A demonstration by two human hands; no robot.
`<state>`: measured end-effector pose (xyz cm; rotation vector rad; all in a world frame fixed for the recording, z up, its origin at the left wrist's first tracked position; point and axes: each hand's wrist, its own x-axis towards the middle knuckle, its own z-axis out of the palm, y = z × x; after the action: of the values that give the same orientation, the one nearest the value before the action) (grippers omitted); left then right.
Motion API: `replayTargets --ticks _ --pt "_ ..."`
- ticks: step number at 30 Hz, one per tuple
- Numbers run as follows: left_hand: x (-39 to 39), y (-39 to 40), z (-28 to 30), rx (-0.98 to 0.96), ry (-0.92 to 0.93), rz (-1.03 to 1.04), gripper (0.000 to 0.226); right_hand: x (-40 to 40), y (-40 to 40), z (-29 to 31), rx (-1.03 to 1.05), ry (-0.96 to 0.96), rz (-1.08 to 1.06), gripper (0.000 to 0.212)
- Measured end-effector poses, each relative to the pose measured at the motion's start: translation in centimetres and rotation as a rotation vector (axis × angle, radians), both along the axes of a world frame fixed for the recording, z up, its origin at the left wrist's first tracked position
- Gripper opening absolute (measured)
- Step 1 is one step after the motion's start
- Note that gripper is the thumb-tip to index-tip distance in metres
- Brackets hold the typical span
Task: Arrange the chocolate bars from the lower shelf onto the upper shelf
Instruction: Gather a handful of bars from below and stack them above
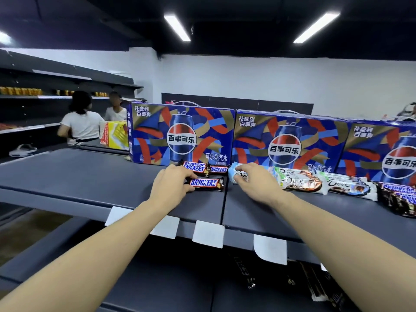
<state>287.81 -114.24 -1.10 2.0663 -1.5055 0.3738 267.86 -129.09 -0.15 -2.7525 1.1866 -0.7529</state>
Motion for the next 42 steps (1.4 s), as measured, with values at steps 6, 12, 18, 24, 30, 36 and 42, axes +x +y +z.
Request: replayTargets --ticks 6,12,18,24,30,36,42 --pt "4.8 -1.2 0.0 -0.001 -0.122 -0.055 0.033 4.5 0.6 -0.1 -0.002 0.024 -0.011 0.045" --pt "7.6 -3.5 0.1 0.024 -0.183 -0.116 0.033 6.7 1.7 -0.8 -0.042 0.004 -0.051 0.04" --pt "8.7 -5.4 0.2 0.045 -0.198 -0.127 0.036 7.2 2.4 -0.4 -0.059 -0.03 -0.091 0.039" --pt "8.9 -5.6 0.0 0.041 -0.173 -0.125 0.037 6.9 3.1 -0.3 -0.045 -0.026 -0.125 0.04" --pt "8.0 -3.7 0.1 0.058 -0.172 -0.082 0.046 6.0 5.2 -0.3 -0.035 -0.029 -0.122 0.038" --pt "3.1 -0.3 0.9 0.037 -0.187 -0.112 0.041 2.6 9.1 0.1 -0.044 -0.008 -0.101 0.045" --pt "-5.7 5.0 -0.2 0.048 -0.15 -0.168 0.042 -4.7 14.2 -0.4 -0.029 0.043 -0.098 0.053"
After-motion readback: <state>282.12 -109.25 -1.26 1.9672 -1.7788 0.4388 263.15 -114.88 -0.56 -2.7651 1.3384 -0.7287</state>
